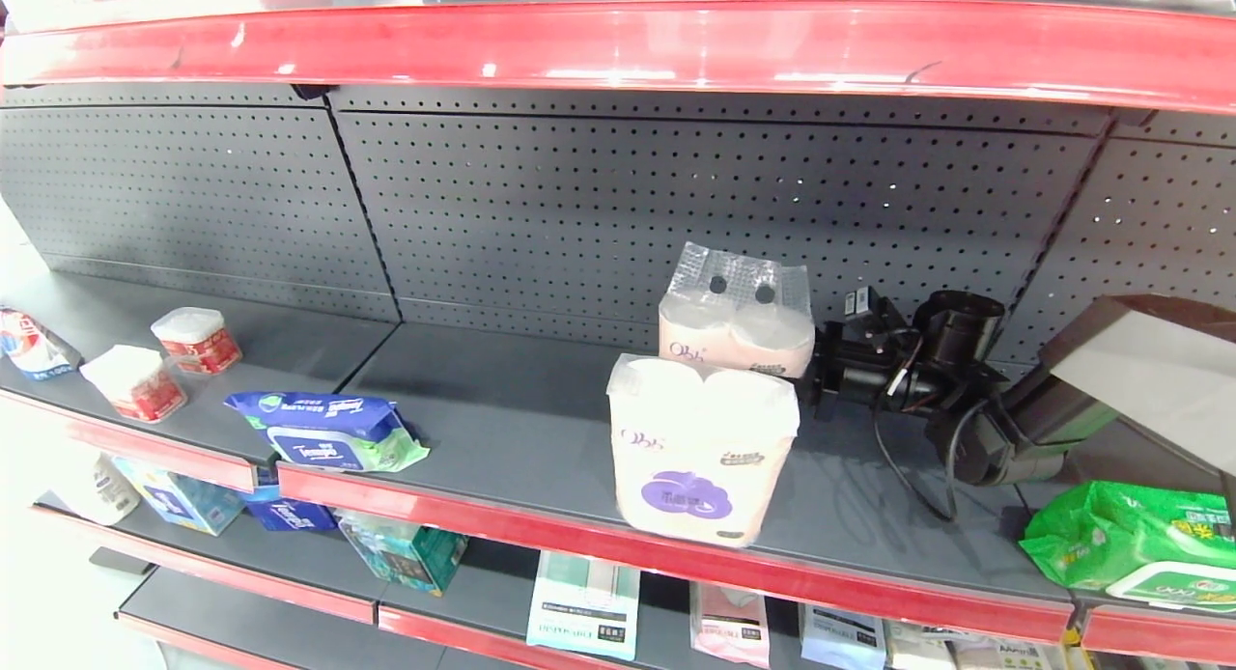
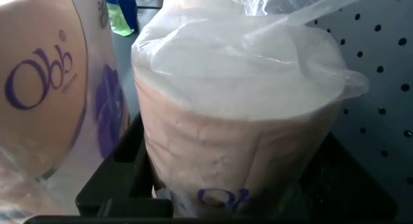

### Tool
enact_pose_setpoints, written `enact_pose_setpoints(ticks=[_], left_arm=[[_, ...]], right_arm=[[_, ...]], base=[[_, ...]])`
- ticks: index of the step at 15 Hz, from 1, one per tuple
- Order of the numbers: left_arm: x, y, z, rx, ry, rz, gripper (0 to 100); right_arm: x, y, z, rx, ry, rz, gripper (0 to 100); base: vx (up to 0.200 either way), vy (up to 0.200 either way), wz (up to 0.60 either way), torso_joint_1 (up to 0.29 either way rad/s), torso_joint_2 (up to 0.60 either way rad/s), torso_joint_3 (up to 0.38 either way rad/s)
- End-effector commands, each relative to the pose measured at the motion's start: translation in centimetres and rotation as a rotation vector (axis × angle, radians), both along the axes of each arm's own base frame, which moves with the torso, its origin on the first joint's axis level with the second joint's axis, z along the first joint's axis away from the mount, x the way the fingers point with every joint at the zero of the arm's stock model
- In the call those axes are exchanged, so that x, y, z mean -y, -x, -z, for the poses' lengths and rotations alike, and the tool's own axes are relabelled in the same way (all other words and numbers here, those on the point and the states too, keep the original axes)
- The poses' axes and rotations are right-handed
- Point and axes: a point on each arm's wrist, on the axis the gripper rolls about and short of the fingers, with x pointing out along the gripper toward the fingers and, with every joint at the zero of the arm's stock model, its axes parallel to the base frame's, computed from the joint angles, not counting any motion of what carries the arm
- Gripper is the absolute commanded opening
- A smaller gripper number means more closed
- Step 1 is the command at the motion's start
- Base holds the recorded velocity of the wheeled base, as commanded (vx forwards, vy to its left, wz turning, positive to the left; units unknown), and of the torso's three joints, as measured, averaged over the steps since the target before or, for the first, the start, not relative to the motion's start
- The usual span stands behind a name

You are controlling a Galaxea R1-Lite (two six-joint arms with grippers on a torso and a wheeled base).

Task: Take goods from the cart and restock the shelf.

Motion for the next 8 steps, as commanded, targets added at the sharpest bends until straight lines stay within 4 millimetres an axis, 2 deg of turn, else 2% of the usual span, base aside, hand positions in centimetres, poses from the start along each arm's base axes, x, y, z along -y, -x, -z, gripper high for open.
enact_pose_setpoints(ticks=[1,8], left_arm=[[0.0,0.0,0.0,0.0,-0.001,-0.001,100],[0.0,0.0,0.0,0.0,0.001,-0.001,100]], right_arm=[[-0.3,-0.15,0.26,-0.004,0.001,0.009,0],[0.42,-0.13,0.47,-0.021,-0.001,0.027,0]], base=[[0.0,0.0,0.0,0.0,0.0,0.0],[0.0,0.0,0.0,0.0,0.0,0.0]])
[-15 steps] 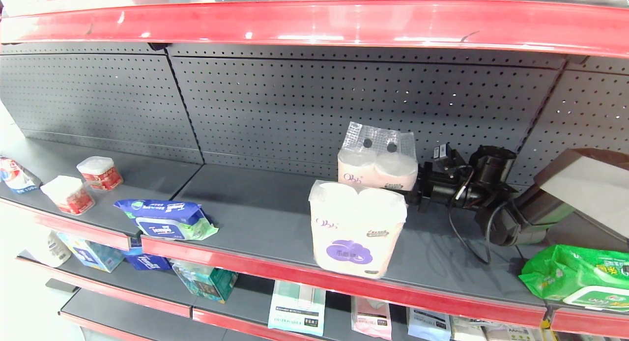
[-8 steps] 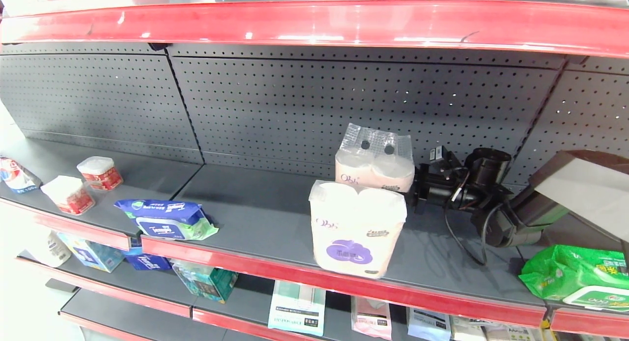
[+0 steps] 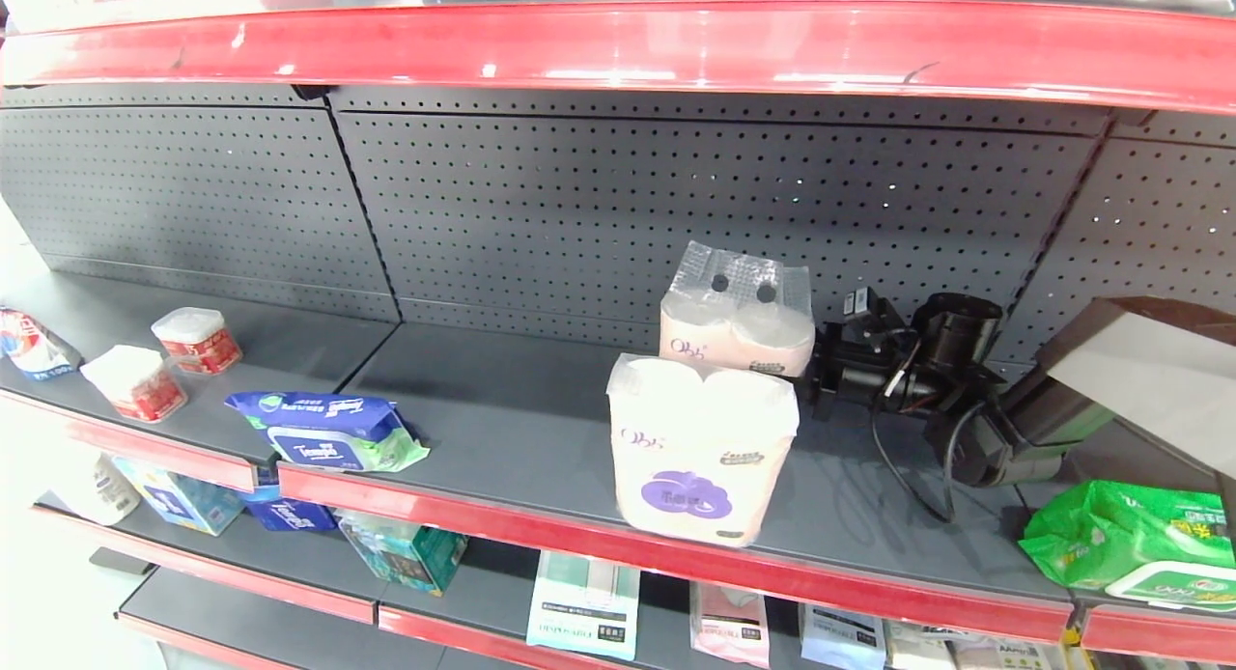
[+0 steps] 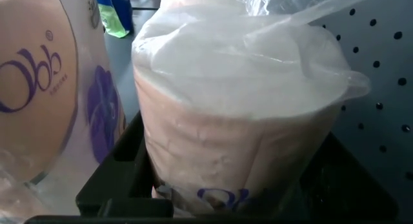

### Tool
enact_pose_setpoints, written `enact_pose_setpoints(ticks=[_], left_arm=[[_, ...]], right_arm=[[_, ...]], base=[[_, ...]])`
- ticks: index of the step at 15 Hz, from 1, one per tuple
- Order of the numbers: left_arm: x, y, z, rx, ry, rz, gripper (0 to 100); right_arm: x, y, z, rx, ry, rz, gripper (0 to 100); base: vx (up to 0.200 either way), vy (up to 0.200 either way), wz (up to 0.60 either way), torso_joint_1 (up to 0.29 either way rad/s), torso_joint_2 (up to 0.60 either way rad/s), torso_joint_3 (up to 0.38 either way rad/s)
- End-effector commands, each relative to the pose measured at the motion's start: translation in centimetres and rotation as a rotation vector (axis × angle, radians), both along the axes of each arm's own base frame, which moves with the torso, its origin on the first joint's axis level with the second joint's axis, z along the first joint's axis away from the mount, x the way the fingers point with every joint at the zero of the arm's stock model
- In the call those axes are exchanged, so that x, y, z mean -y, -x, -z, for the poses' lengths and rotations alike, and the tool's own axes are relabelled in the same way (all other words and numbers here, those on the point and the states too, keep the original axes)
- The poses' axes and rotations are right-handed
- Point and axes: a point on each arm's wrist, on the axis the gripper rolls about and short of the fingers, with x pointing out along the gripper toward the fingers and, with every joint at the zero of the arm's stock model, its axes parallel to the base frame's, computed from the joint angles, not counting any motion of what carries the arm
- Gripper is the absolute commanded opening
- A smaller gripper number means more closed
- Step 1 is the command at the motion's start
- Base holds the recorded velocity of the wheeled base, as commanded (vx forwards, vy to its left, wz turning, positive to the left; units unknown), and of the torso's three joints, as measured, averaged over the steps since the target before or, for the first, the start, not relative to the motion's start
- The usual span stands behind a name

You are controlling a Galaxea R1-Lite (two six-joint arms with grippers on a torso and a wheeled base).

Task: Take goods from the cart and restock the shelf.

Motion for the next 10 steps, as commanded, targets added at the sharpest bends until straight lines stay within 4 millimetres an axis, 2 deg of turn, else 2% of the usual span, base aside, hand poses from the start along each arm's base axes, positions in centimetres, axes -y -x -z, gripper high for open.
enact_pose_setpoints(ticks=[1,10], left_arm=[[0.0,0.0,0.01,0.0,0.001,-0.001,100],[0.0,0.0,0.01,0.0,0.001,-0.001,100]], right_arm=[[0.21,0.23,0.19,-0.011,0.002,-0.001,0],[0.19,0.6,0.35,-0.017,0.004,-0.05,0]], base=[[0.0,0.0,0.0,0.0,0.0,0.0],[0.0,0.0,0.0,0.0,0.0,0.0]])
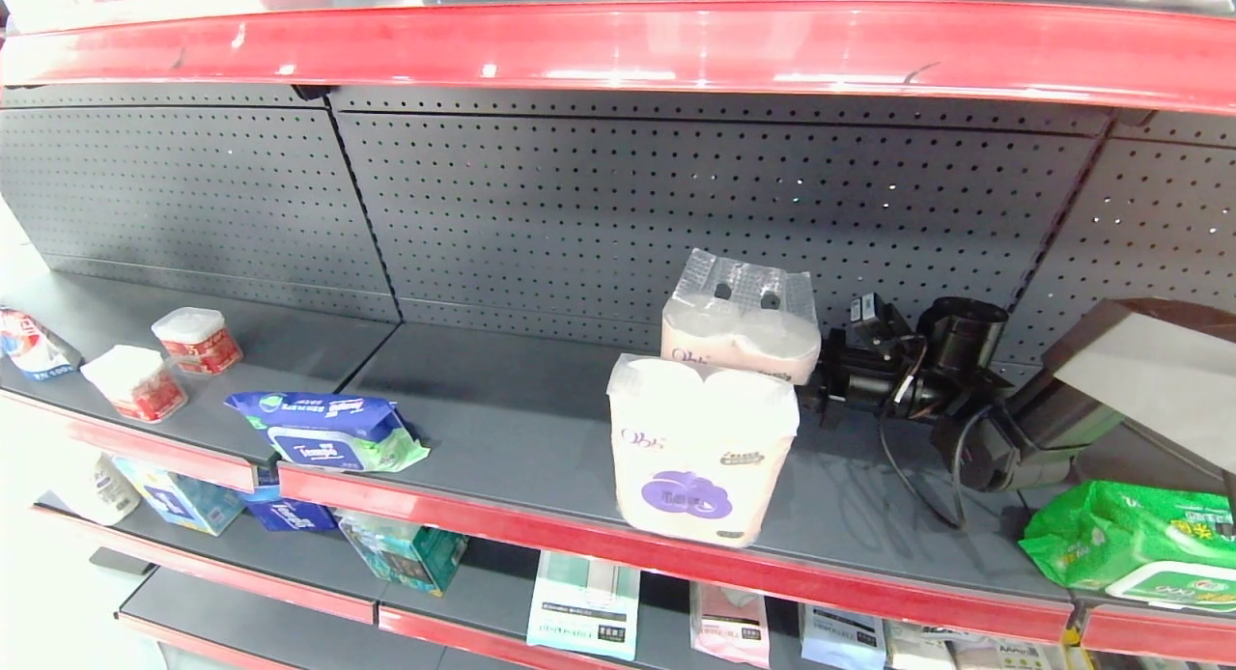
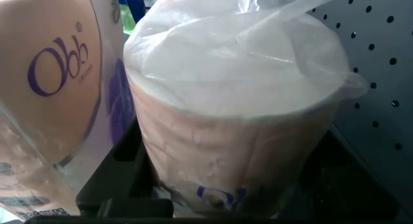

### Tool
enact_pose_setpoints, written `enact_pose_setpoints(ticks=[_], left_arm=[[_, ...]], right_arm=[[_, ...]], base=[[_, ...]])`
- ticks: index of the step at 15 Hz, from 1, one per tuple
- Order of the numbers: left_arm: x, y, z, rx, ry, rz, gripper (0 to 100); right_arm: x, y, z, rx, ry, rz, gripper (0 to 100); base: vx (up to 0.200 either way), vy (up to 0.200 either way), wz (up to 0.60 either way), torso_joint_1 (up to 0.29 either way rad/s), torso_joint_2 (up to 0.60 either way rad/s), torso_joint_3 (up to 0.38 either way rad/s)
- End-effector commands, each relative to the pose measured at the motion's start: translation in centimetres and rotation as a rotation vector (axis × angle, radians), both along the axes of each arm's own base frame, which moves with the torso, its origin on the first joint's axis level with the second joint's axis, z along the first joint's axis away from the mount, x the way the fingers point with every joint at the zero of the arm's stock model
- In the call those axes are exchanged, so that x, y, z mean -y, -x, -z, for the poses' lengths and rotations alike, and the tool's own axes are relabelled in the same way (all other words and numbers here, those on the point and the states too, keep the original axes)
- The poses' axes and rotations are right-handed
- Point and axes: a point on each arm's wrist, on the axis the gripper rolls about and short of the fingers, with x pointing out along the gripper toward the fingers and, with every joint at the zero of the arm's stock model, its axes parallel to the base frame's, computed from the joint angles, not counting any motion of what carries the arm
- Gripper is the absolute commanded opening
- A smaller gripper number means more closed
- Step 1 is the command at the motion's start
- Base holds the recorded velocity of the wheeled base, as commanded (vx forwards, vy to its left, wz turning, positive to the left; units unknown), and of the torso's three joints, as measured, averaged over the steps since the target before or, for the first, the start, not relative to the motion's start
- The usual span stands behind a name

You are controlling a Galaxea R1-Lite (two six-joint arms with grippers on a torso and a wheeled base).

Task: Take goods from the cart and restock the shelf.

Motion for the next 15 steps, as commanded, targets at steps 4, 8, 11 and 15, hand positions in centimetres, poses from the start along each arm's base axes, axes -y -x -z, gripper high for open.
enact_pose_setpoints(ticks=[4,8,11,15], left_arm=[[0.0,0.0,0.0,0.0,0.001,-0.001,100],[0.0,0.0,0.0,0.002,0.0,-0.001,100],[0.0,0.0,0.0,0.0,-0.001,-0.001,100],[0.0,0.0,0.0,0.0,0.001,-0.001,100]], right_arm=[[0.0,0.2,-0.4,-0.001,-0.003,0.002,100],[0.4,1.3,-1.8,-0.002,-0.007,0.01,100],[1.3,2.4,-3.0,0.003,-0.009,0.031,100],[3.4,4.9,-4.0,-0.031,-0.011,0.086,100]], base=[[0.0,0.0,0.0,0.0,0.0,0.0],[0.0,0.0,0.0,0.0,0.0,0.0],[0.0,0.0,0.0,0.0,0.0,0.0],[0.0,0.0,0.0,0.0,0.0,0.0]])
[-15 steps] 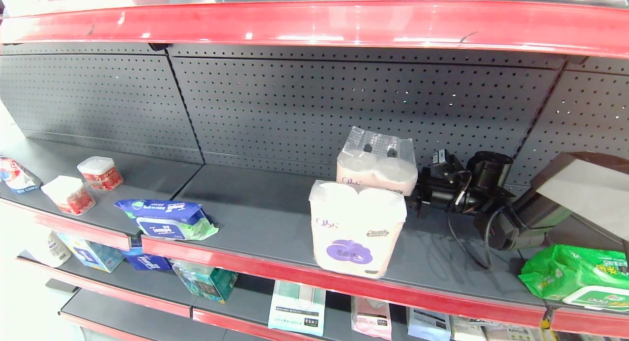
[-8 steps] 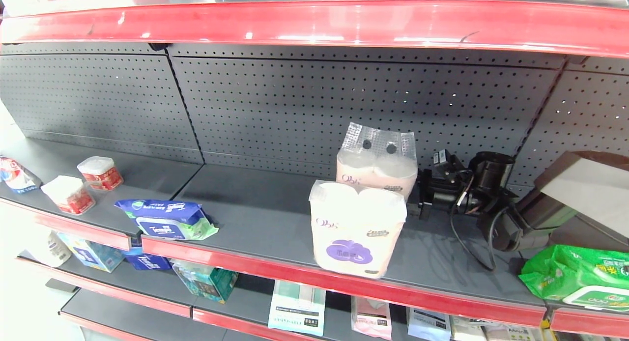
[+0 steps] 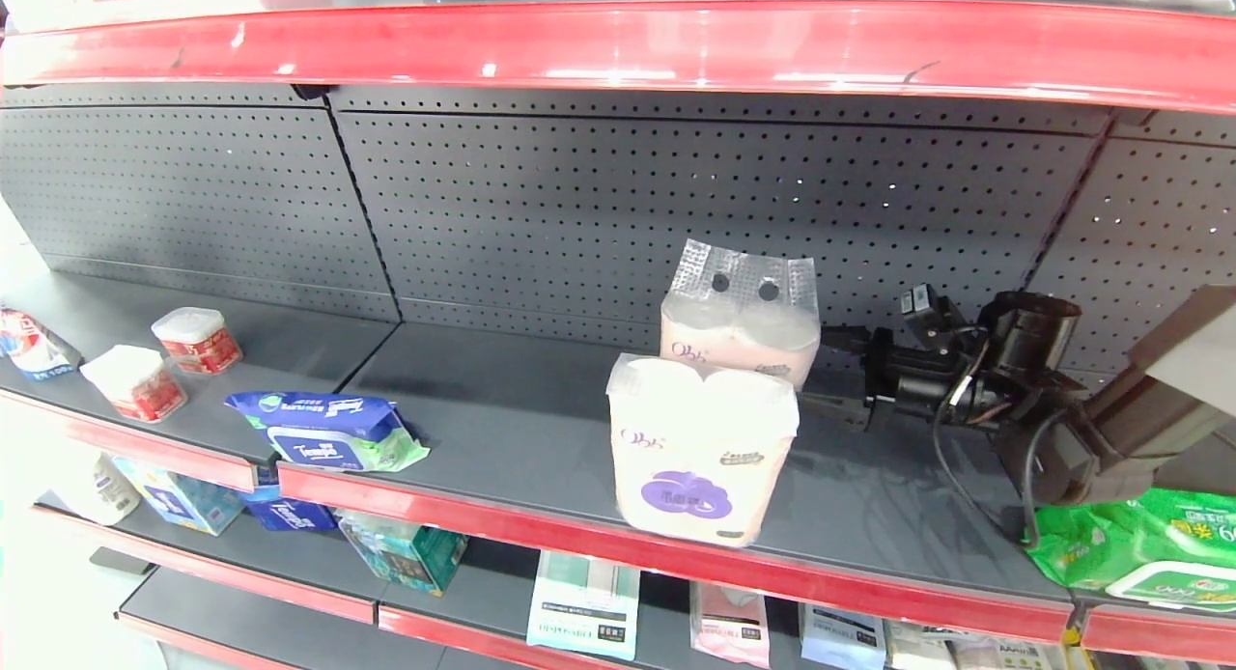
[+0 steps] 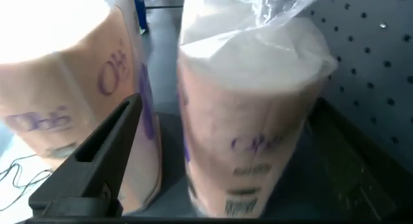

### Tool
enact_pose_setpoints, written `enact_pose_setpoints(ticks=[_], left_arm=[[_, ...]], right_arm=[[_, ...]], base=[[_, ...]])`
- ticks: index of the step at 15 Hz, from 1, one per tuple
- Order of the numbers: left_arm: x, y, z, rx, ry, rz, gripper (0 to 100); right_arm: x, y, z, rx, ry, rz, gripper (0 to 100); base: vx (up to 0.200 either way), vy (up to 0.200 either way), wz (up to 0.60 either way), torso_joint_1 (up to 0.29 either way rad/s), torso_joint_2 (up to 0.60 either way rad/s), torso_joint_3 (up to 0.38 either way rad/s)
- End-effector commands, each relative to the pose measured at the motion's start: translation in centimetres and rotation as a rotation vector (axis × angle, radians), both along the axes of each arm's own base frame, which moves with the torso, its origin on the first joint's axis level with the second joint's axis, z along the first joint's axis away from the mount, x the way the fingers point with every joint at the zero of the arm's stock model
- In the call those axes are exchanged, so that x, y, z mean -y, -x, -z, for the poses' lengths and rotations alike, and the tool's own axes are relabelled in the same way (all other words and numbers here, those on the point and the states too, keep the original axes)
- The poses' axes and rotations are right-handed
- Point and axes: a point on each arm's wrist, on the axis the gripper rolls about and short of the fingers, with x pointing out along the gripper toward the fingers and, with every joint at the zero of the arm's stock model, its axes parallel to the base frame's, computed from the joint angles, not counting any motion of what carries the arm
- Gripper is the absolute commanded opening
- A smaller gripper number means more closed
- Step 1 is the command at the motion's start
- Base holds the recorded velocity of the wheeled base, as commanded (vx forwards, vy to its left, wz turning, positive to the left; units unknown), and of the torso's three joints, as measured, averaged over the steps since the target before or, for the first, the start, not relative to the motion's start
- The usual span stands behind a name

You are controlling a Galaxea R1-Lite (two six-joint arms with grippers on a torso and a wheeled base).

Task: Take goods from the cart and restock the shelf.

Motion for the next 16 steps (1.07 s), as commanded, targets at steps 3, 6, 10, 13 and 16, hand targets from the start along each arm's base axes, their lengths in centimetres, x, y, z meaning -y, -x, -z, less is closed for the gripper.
enact_pose_setpoints(ticks=[3,6,10,13,16], left_arm=[[0.0,0.0,0.0,0.0,0.001,-0.001,100],[0.0,0.0,0.0,0.0,0.001,-0.001,100],[0.0,0.0,0.0,0.0,0.001,-0.001,100],[0.0,0.0,0.0,0.0,0.001,-0.001,100],[0.0,0.0,0.0,0.0,-0.001,-0.001,100]], right_arm=[[2.6,4.4,-2.8,-0.035,-0.024,0.079,100],[4.9,7.7,-4.8,-0.099,-0.08,0.197,100],[5.3,14.9,-7.2,-0.189,-0.131,0.542,100],[4.7,22.4,-8.0,-0.276,-0.082,0.915,100],[3.6,31.3,-6.5,-0.222,-0.022,1.14,100]], base=[[0.0,0.0,0.0,0.0,0.0,0.0],[0.0,0.0,0.0,0.0,0.0,0.0],[0.0,0.0,0.0,0.0,0.0,0.0],[0.0,0.0,0.0,0.0,0.0,0.0],[0.0,0.0,0.0,0.0,0.0,0.0]])
